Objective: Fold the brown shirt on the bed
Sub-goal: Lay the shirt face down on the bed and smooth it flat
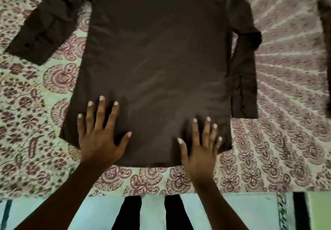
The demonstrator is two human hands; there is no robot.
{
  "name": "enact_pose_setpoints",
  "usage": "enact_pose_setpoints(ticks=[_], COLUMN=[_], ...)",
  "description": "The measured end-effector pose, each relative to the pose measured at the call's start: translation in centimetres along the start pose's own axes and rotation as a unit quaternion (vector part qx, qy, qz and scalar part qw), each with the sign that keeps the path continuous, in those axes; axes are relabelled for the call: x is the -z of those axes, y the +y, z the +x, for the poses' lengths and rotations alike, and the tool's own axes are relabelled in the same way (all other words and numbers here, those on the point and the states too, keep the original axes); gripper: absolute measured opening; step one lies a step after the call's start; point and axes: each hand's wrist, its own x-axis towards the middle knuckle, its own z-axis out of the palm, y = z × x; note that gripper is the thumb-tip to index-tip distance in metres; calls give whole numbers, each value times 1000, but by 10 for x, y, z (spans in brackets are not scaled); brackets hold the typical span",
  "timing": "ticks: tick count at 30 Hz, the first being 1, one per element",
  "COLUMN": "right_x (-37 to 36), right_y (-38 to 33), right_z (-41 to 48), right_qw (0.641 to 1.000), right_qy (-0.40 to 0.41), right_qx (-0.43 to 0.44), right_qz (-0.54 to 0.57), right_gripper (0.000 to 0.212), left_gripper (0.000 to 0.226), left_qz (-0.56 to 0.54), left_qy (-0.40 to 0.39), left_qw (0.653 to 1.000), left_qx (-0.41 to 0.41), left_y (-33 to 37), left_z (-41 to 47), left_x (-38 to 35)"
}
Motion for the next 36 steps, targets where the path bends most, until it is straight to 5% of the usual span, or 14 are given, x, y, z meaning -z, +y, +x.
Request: enact_pose_setpoints(ticks=[5, 10, 15, 19, 26, 36], right_x=[-13, -7, 3, 5, -28, -2], right_y=[-14, 54, 64, 1, -90, 0], right_z=[64, 23, 11, 55, 55, -12], right_qw=[994, 999, 993, 1000, 963, 997], right_qy=[-18, -10, -37, 12, -68, -70], right_qx=[110, -44, -108, 21, 259, -9], right_qz=[1, -19, -13, 2, -35, -4], right_gripper=[66, 73, 80, 75, 61, 74], left_gripper=[93, 96, 98, 100, 108, 99], left_qz=[27, 25, -50, -58, -46, -9], left_qy=[-21, -30, 34, 38, -4, -63], left_qw=[998, 999, 993, 989, 990, 996], left_qx=[-60, 29, 99, 128, 131, -54], left_y=[54, 50, 25, -10, -18, 14], left_z=[24, 2, -9, -7, -45, -13], left_x=[-24, -31, -23, -22, -16, -6])
